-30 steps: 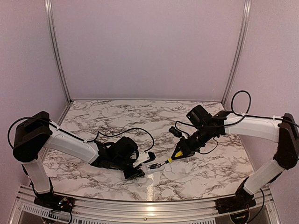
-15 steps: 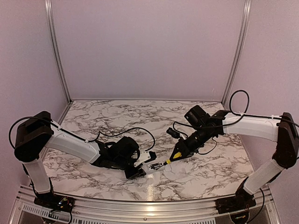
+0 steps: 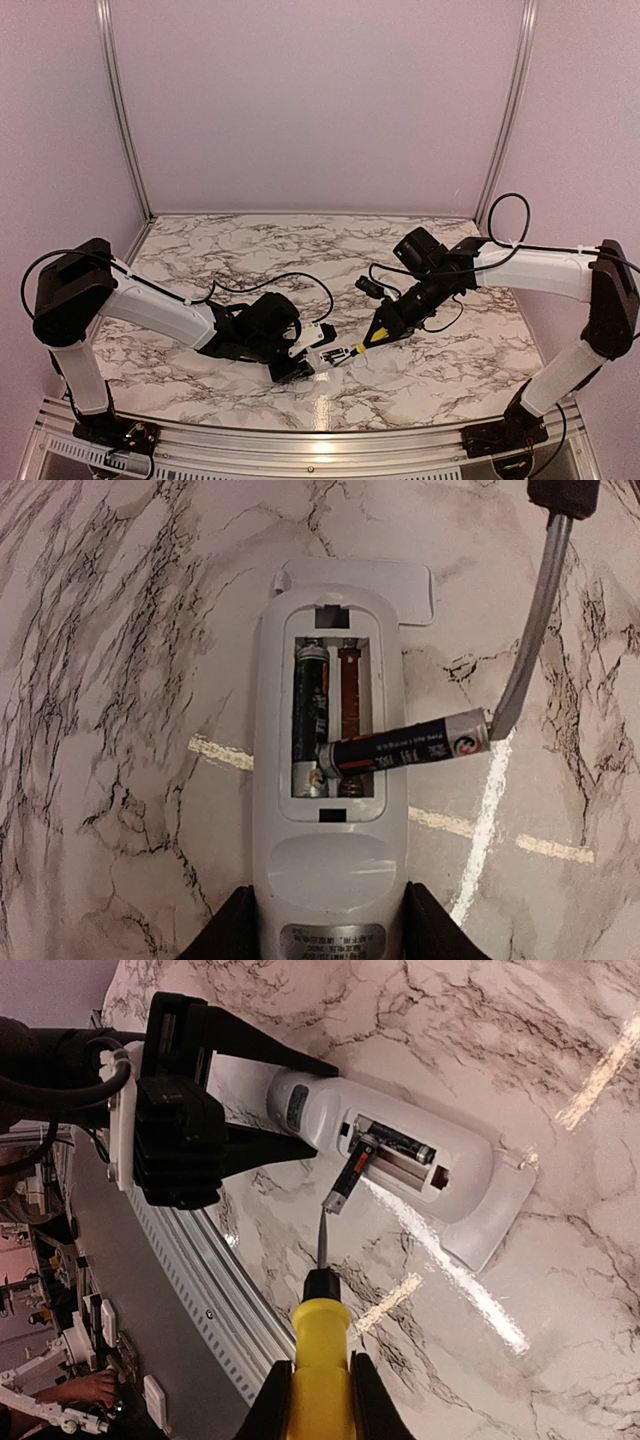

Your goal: Unload the batteries from the remote control

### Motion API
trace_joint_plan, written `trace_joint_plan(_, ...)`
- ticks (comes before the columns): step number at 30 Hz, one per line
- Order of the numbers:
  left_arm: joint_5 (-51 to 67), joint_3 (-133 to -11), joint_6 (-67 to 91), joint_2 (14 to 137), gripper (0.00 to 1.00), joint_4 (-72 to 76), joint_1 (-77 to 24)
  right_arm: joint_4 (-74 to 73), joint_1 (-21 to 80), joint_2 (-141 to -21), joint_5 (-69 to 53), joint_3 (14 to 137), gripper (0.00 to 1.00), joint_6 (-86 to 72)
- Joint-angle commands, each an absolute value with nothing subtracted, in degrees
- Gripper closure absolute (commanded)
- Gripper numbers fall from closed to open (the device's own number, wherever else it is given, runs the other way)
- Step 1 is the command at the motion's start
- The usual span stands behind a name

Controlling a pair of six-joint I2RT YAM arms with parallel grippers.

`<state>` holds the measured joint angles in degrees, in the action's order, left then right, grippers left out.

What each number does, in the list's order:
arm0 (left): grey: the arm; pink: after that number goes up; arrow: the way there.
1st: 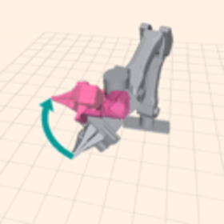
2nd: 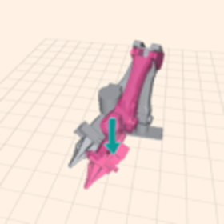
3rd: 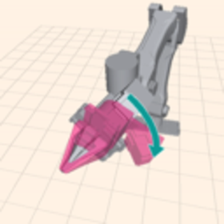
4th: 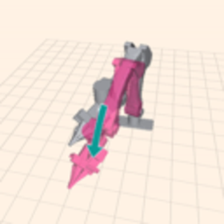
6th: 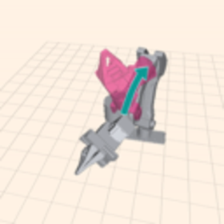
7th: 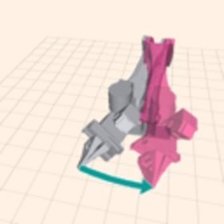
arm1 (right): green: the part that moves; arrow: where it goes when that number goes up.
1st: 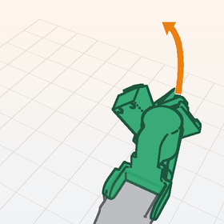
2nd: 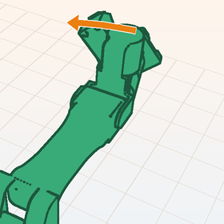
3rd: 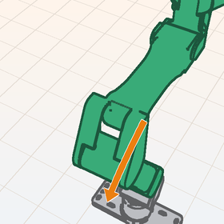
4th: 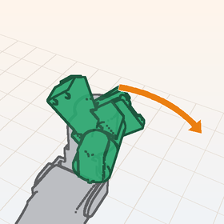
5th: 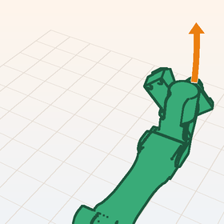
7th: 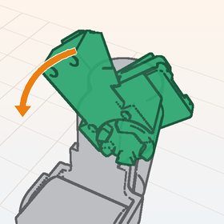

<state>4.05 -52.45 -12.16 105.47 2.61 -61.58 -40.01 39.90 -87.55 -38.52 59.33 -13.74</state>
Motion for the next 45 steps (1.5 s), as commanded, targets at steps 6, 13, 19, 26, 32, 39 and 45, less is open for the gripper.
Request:
trace_joint_plan(6,3.48,-53.40,-11.37,107.33,0.83,4.95,-62.05,-43.06,40.25,-88.00,-37.66,60.65,1.00,-12.09)
trace_joint_plan(13,3.15,-53.10,-11.31,106.81,0.83,5.02,-62.05,-45.16,40.25,-86.70,-36.85,60.79,1.00,-12.08)
trace_joint_plan(19,2.96,-52.63,-10.02,106.21,0.83,5.30,-62.05,-47.29,40.25,-83.93,-33.02,62.79,1.00,-13.82)
trace_joint_plan(26,1.45,-52.59,-6.14,104.81,0.83,3.52,-62.05,-45.76,40.25,-81.54,-26.82,63.64,1.00,-19.56)
trace_joint_plan(32,-1.16,-49.42,0.51,101.29,0.83,4.28,-62.54,-44.57,40.25,-79.36,-23.27,63.11,1.00,-23.35)
trace_joint_plan(39,-4.63,-45.34,9.77,98.05,0.87,5.34,-64.93,-42.56,40.24,-77.81,-20.04,62.98,1.00,-27.96)
trace_joint_plan(45,-8.89,-41.04,16.92,95.17,0.90,7.89,-66.70,-41.14,40.25,-76.09,-18.20,63.03,1.00,-30.97)
